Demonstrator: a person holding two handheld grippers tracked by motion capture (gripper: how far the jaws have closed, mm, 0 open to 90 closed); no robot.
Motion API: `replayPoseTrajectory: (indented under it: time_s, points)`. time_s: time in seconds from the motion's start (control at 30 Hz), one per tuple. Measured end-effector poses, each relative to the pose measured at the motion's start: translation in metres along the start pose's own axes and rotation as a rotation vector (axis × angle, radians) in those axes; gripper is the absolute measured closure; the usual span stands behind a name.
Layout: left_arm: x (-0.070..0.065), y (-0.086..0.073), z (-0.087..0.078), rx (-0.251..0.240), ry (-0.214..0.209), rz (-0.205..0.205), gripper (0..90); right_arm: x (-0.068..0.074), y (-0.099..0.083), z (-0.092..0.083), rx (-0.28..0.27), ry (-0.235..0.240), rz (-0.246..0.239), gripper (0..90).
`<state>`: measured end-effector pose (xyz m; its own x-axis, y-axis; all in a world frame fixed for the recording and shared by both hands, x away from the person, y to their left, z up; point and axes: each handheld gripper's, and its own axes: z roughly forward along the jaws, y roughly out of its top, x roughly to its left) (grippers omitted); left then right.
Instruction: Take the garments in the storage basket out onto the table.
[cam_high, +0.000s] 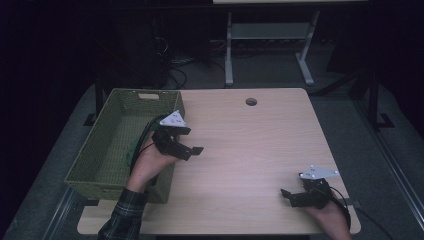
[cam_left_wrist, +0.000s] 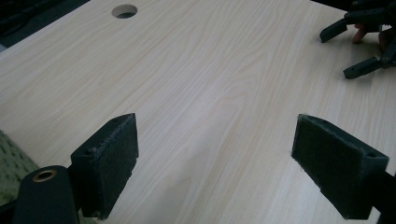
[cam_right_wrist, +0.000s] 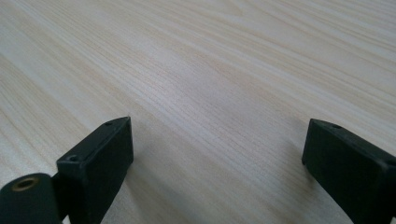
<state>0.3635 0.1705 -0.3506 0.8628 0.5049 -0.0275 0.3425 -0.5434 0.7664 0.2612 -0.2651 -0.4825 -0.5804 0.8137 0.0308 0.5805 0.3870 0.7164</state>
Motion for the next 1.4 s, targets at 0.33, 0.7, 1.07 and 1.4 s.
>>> replayPoseTrajectory:
  time_s: [0.33, 0.7, 1.07, 1.4]
  points:
    - [0.009, -0.006, -0.013, -0.002, 0.051, -0.022, 14.4, 0.0, 0.0, 0.0, 0.0, 0.0, 0.0, 8.4]
    - [0.026, -0.018, -0.03, -0.001, 0.119, -0.067, 16.2, 0.0, 0.0, 0.0, 0.0, 0.0, 0.0, 8.3]
    - [0.043, -0.033, -0.052, -0.019, 0.175, -0.123, 19.8, 0.0, 0.0, 0.0, 0.0, 0.0, 0.0, 8.3]
    - [0.058, -0.048, -0.064, 0.008, 0.239, -0.147, 23.4, 0.0, 0.0, 0.0, 0.0, 0.0, 0.001, 8.3]
